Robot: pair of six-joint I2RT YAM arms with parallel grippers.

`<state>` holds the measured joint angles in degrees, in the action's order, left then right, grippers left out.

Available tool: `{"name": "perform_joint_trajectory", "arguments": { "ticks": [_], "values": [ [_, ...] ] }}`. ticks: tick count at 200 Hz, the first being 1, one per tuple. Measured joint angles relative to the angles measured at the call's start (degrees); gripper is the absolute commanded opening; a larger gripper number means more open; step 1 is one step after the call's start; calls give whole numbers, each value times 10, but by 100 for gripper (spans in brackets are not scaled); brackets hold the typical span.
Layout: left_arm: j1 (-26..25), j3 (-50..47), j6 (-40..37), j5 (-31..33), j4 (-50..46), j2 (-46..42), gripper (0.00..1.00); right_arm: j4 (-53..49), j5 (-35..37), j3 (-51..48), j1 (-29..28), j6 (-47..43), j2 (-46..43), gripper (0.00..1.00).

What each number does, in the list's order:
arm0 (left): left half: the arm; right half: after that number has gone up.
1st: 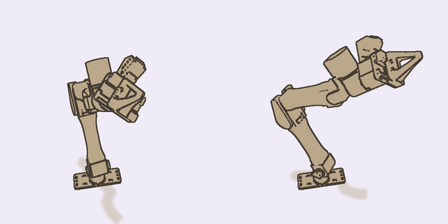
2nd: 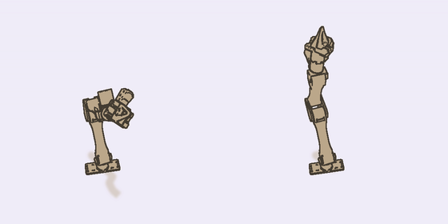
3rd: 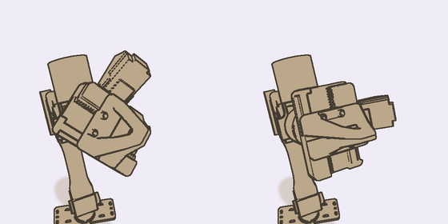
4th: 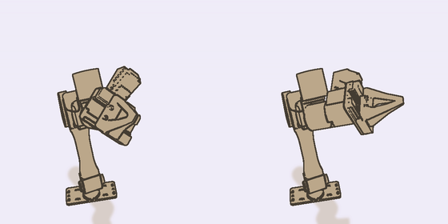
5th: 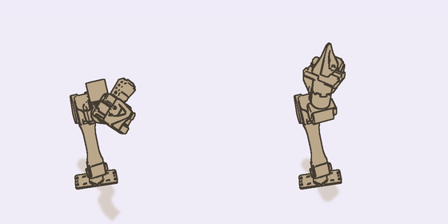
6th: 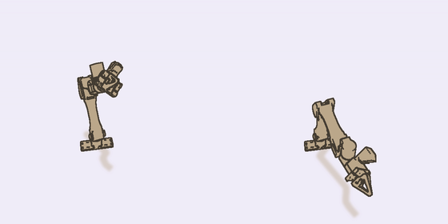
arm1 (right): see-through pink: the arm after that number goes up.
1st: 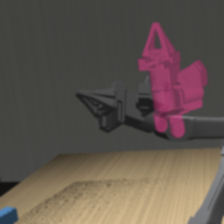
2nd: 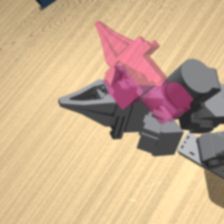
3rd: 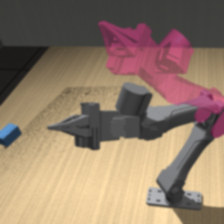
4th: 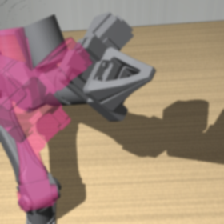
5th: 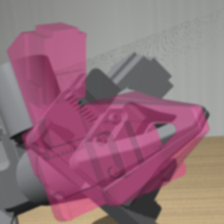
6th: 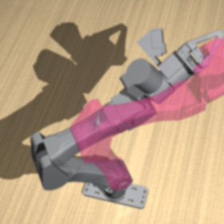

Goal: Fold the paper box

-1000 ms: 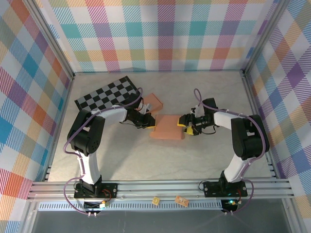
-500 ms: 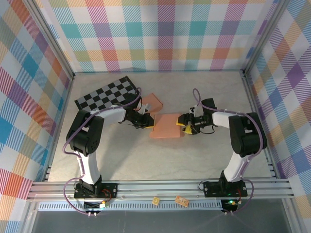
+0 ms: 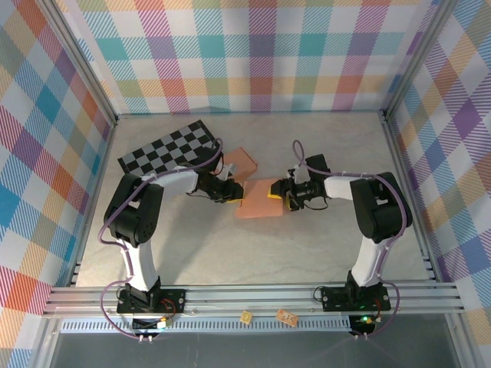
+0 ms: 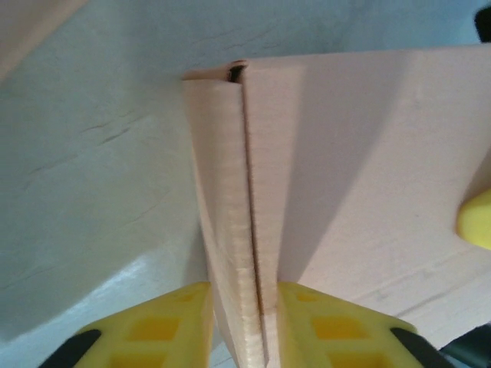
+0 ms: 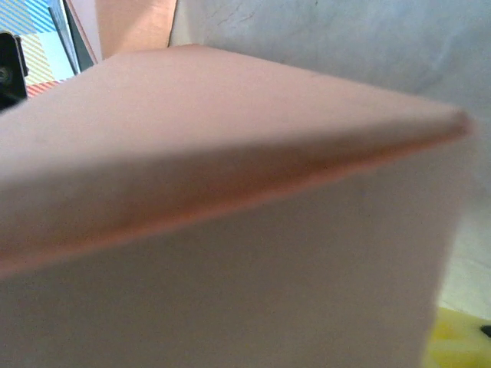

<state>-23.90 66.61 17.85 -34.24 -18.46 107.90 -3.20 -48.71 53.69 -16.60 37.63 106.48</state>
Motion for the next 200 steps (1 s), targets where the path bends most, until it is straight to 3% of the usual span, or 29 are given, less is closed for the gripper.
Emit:
{"name": "perform_joint_trajectory", "arguments": {
  "ticks": [61, 115, 143, 181, 200],
  "values": [
    [-8, -12, 5, 100, 31, -153, 52, -10, -15, 5, -1, 83, -1, 51],
    [-42, -20, -70, 96, 113, -238, 54, -149, -52, 52, 30, 151, -9, 43],
    [-63, -20, -152, 58, 89, -240, 57, -246, -92, 52, 46, 183, -23, 42],
    [-117, 7, -320, 6, -26, -248, 85, -337, -130, 17, 48, 224, -52, 43],
    [-151, -28, -410, 4, -44, -288, 90, -368, -140, 14, 48, 235, -52, 43]
  ]
}}
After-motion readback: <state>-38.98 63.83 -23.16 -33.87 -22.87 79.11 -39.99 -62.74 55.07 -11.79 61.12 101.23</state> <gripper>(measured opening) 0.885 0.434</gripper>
